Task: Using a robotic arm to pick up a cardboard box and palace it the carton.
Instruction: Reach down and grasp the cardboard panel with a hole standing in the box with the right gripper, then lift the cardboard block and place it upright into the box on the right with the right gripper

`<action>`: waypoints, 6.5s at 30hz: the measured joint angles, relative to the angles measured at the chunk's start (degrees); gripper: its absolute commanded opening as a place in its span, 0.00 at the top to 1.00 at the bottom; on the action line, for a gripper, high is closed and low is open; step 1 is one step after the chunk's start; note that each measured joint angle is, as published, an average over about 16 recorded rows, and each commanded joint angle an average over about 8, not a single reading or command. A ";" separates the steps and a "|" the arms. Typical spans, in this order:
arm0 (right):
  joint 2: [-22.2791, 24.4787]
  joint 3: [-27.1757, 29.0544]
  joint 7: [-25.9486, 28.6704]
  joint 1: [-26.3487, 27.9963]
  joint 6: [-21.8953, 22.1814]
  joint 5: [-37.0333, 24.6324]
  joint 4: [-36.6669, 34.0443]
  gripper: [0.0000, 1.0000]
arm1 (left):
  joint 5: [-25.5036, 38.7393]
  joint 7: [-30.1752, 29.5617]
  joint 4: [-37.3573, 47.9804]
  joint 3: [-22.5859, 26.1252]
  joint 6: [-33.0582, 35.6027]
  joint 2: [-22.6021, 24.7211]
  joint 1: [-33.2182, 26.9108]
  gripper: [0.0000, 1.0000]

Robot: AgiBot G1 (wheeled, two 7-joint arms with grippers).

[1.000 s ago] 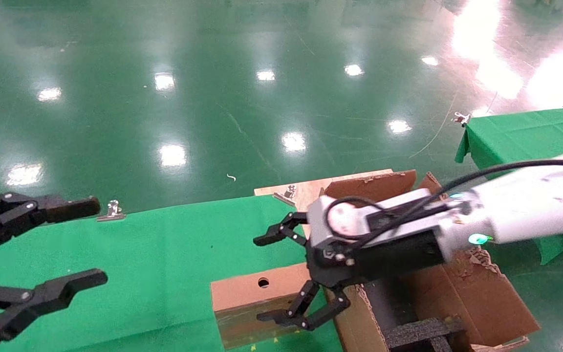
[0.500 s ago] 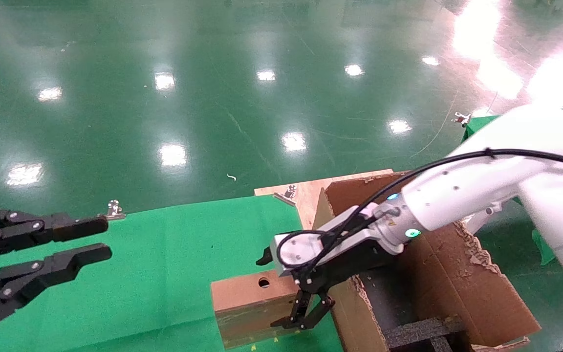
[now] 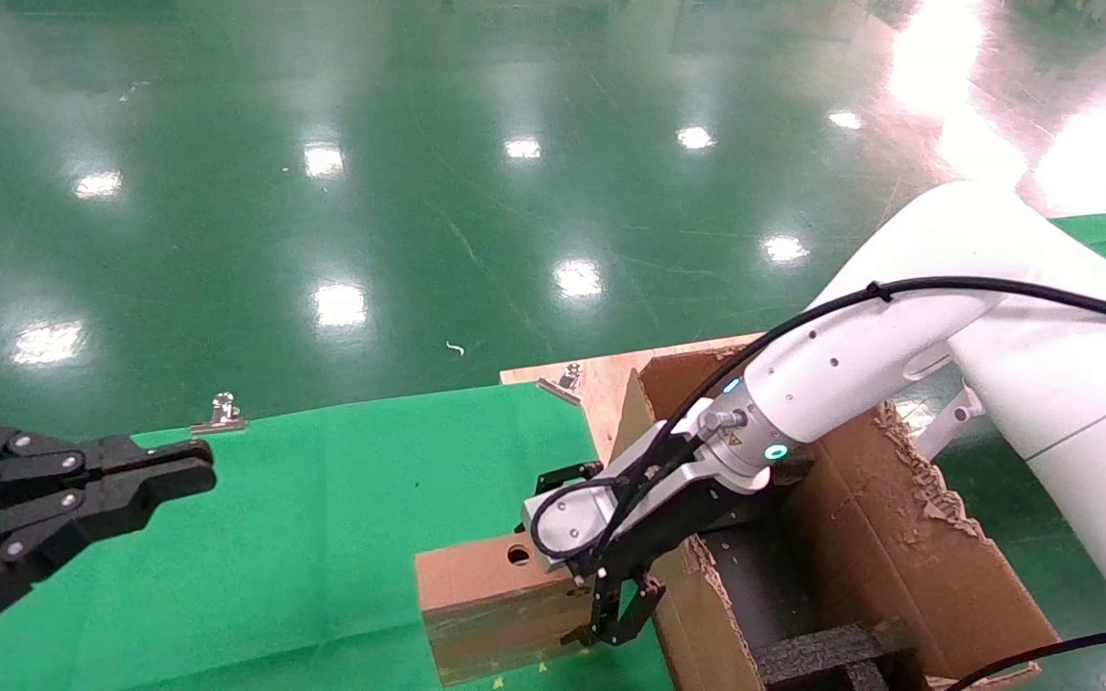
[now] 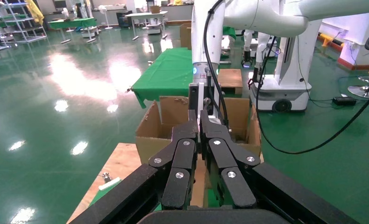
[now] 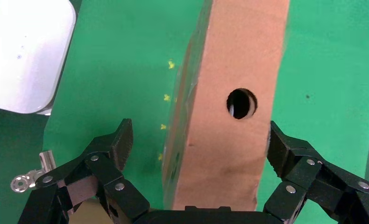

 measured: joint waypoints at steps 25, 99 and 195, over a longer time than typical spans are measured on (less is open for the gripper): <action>0.15 0.24 -0.07 -0.21 -0.01 0.21 0.14 1.00 | -0.01 0.00 0.01 0.00 0.00 0.00 0.01 0.00; 39.94 -16.96 27.33 31.62 2.70 3.24 16.25 1.00 | -0.05 0.03 0.03 0.03 -0.02 -0.01 0.01 0.00; 27.27 -35.44 109.01 -5.57 45.99 -24.26 11.68 1.00 | -0.12 0.06 0.06 0.08 -0.07 -0.04 0.00 0.00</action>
